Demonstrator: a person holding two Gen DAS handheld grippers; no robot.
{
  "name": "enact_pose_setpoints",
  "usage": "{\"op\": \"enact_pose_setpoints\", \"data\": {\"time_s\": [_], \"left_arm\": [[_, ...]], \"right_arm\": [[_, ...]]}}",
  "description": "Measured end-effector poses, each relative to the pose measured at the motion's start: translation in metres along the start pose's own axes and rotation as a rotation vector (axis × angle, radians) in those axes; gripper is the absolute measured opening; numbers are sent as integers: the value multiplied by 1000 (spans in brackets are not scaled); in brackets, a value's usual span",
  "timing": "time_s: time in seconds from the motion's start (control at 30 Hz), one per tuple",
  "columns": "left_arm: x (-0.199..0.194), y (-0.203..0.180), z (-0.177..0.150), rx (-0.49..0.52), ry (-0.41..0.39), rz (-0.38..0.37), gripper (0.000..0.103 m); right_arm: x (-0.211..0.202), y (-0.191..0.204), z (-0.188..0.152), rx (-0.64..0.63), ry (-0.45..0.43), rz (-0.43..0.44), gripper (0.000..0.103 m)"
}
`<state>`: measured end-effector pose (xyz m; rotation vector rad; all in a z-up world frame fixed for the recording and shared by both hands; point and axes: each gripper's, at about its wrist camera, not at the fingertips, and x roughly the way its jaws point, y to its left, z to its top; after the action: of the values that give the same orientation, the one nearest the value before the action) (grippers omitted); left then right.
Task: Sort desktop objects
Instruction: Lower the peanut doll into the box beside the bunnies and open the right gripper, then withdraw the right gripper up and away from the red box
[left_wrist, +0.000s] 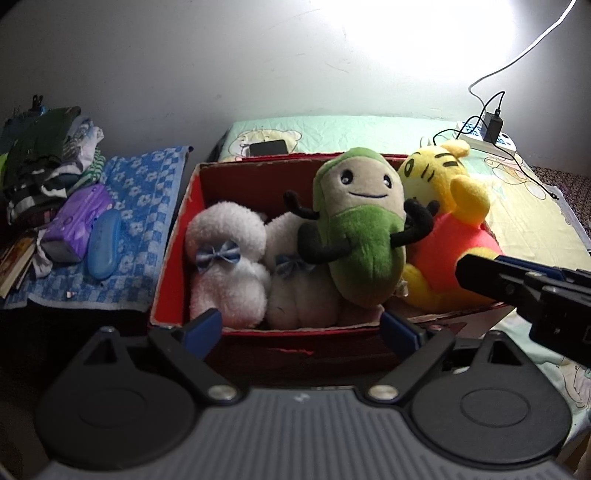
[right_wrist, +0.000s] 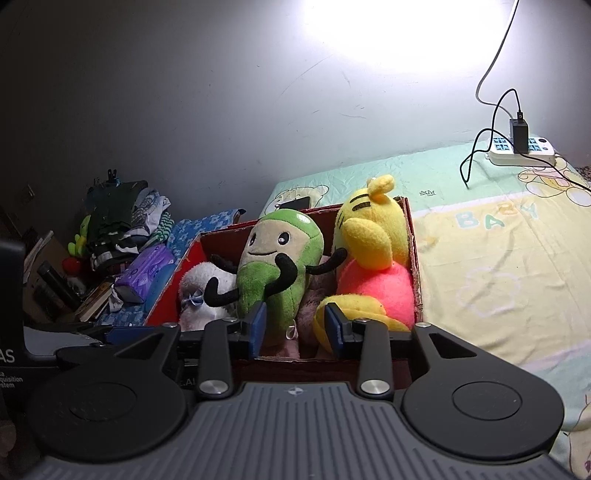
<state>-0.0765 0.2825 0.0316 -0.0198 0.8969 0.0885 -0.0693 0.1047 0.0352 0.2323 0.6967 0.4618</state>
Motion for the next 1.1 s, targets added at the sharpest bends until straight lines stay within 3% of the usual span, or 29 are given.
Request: {"op": "enact_pose_setpoints", "data": {"time_s": [0.2,0.63,0.9,1.1], "left_arm": [[-8,-30,-8,-19,13,53,98],[3,-105,-34,-47,101,72,99],[16,-151,-46,-30,145,70,99],[30,-175,-48,-15,195,45,99]], "right_arm": [[-10,-16,2,-27,28,22,41],[-32,-78,-5,-27,84,-18,41],[-43,-120,-12,2,117,-127,42],[-46,-152,-19,52,151,-232,52]]}}
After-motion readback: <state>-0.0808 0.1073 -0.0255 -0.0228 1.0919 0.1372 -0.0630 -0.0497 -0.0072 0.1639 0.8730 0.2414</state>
